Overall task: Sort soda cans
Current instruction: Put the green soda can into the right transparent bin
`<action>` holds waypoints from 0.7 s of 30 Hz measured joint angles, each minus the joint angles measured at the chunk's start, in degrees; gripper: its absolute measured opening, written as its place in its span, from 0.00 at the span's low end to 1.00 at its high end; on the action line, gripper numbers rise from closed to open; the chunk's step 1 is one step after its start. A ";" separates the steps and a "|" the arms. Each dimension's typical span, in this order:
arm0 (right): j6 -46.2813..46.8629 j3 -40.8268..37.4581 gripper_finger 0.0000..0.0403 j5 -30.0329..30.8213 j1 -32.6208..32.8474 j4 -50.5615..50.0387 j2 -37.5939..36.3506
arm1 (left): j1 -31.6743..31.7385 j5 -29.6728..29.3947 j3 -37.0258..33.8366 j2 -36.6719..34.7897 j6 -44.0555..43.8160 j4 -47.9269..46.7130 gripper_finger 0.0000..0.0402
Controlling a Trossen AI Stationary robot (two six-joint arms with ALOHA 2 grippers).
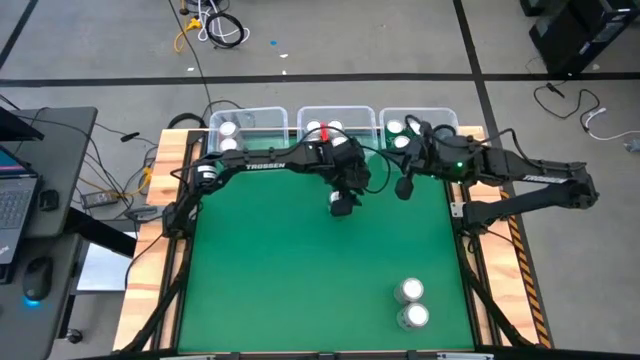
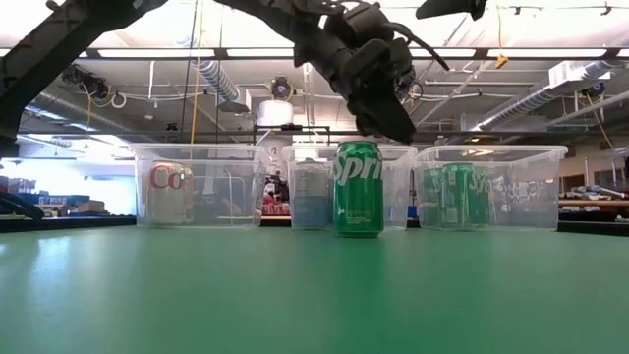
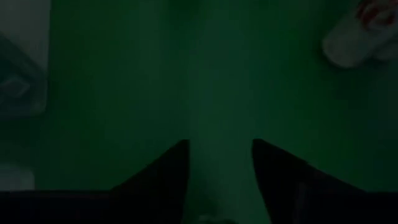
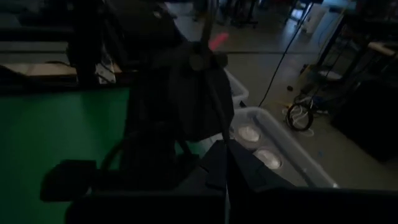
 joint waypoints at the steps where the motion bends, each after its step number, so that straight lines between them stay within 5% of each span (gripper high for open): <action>1: -0.27 0.00 0.00 0.00 0.00 0.36 -0.24 | 0.37 1.33 -0.44 0.00 -0.41 1.38 0.41; 10: -1.84 0.00 0.00 0.00 0.03 3.80 -3.88 | 2.87 10.82 -3.41 -0.04 -3.48 12.66 0.18; 21: -1.69 -6.58 0.00 -0.60 1.17 7.61 -5.91 | 3.77 14.31 -3.43 -0.35 -5.38 26.85 0.11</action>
